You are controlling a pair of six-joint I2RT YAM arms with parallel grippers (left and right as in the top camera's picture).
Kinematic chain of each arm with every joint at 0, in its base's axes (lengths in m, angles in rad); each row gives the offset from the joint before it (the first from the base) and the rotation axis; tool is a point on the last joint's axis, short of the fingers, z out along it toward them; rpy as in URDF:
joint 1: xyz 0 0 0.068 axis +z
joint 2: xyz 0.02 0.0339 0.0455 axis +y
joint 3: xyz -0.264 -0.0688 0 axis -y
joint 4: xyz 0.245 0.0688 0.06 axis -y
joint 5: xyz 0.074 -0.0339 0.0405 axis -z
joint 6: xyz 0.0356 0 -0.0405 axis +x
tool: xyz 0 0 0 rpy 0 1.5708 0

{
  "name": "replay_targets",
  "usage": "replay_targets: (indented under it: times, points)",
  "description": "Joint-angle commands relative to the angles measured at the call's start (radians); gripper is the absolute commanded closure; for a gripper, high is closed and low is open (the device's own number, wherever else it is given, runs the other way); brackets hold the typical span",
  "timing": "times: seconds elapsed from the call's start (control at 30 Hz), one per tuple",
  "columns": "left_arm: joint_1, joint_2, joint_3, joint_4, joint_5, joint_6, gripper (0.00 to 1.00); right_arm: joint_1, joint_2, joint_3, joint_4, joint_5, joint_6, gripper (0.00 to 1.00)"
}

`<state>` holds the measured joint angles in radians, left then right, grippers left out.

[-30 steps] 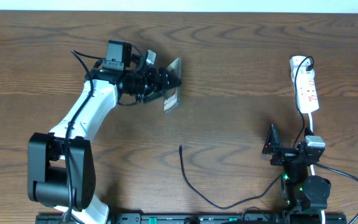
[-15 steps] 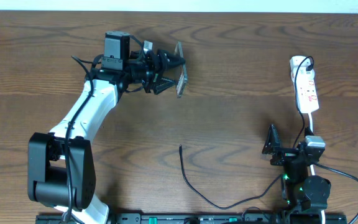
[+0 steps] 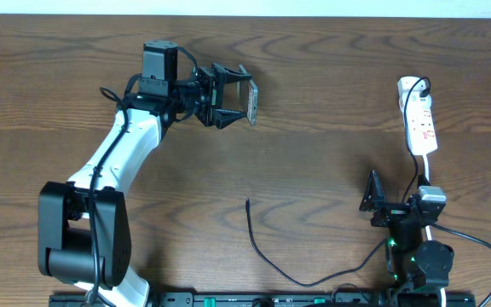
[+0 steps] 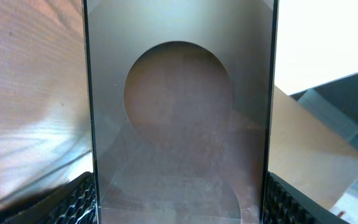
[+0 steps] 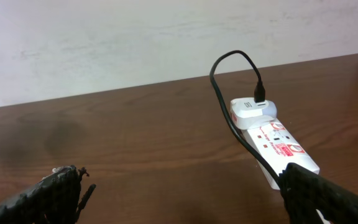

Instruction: Plug charger to phone and switch on socket

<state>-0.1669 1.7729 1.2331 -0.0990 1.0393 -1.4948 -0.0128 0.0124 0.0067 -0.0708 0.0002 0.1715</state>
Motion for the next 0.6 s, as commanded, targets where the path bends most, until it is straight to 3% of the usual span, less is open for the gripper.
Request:
replay_targets:
  times: [0.0, 0.17, 0.57]
  points:
    - [0.002, -0.030, 0.029, 0.012, 0.050, -0.131, 0.93, 0.014, -0.006, -0.001, -0.004, 0.009, -0.011, 0.01]
    - [0.016, -0.030, 0.029, 0.012, 0.053, -0.187, 0.93, 0.014, -0.006, -0.001, -0.004, 0.009, -0.011, 0.01]
    - [0.018, -0.030, 0.029, 0.012, 0.053, -0.187, 0.92, 0.014, -0.006, -0.001, -0.004, 0.009, -0.011, 0.01]
